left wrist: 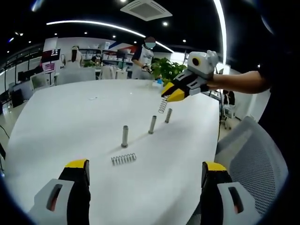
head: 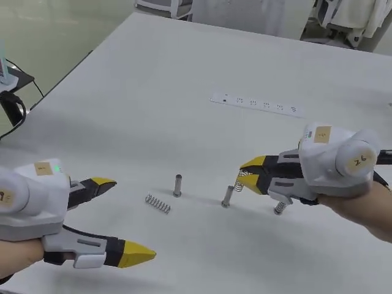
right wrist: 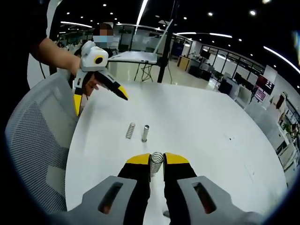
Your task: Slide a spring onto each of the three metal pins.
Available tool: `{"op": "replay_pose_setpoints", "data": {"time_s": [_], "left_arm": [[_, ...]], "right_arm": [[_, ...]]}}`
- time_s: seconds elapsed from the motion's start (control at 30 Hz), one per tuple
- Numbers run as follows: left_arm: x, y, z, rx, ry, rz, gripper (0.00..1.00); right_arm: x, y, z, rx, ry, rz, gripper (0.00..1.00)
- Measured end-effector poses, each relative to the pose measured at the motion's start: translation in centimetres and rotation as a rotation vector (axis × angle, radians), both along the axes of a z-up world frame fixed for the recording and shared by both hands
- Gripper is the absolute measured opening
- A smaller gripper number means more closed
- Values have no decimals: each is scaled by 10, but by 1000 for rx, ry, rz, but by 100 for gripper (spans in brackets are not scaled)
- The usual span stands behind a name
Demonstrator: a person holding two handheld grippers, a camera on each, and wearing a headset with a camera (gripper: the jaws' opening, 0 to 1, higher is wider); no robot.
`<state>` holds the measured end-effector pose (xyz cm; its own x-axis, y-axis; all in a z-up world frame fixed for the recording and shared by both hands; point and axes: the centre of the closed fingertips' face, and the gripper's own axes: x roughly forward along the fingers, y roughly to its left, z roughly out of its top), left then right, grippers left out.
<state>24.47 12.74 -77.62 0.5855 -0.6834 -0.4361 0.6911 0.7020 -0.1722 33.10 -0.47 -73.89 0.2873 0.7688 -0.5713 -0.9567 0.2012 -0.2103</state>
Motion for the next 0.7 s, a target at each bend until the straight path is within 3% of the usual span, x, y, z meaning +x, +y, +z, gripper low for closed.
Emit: {"op": "replay_pose_setpoints", "data": {"time_s": [0.7], "left_arm": [[1,6,-1,4,7,15,96]], "right_arm": [[10,3,-6,9,28,-36,7]]}}
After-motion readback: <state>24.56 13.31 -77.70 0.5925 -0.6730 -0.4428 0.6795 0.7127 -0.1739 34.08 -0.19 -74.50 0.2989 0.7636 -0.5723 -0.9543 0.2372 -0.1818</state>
